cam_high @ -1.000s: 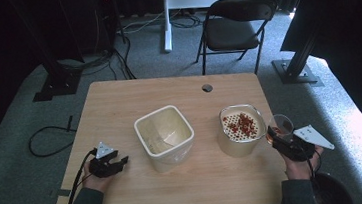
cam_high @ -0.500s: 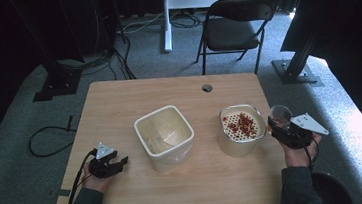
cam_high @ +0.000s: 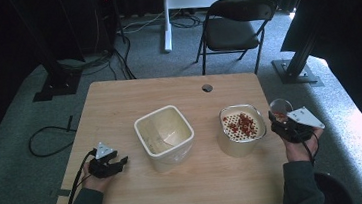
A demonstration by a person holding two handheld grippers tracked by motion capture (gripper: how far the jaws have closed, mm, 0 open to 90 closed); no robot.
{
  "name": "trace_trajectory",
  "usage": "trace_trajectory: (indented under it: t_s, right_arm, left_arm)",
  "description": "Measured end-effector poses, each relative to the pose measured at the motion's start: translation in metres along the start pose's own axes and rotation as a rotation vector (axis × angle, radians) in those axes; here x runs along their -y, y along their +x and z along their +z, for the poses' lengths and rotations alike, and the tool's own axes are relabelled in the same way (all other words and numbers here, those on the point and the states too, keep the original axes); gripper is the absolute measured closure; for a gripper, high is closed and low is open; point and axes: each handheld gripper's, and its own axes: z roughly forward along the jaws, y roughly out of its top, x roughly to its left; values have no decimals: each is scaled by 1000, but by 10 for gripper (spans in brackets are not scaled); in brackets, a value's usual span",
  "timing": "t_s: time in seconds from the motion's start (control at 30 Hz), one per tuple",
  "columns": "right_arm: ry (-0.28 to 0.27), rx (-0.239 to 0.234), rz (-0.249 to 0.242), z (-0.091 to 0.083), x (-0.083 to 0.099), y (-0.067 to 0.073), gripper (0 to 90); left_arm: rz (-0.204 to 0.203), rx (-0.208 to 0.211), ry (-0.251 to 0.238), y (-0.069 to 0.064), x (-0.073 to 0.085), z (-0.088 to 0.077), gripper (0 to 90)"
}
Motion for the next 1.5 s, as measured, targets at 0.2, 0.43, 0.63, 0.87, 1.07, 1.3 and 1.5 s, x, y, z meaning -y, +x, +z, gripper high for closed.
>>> trace_trajectory:
  t_s: [0.2,0.43,0.63,0.87,1.07,1.3,1.5]
  right_arm:
    - [4,-9,-24,1,-7,3,372]
    - [26,-3,-133,1,-17,9,372]
    - [40,3,-208,3,-23,13,372]
    - [71,37,-342,6,-28,21,372]
    - [93,46,-434,8,-32,27,372]
    - [129,64,-551,7,-36,32,371]
    - [152,85,-656,9,-40,37,371]
  left_arm:
    - [-2,0,0,0,0,0,459]
    - [-3,1,-2,0,0,0,459]
    - [-3,1,-2,0,0,0,459]
    - [-4,2,-3,0,0,0,459]
    - [-5,2,-3,0,0,0,459]
    - [-5,3,-2,0,0,0,459]
    - [-4,2,-2,1,0,0,459]
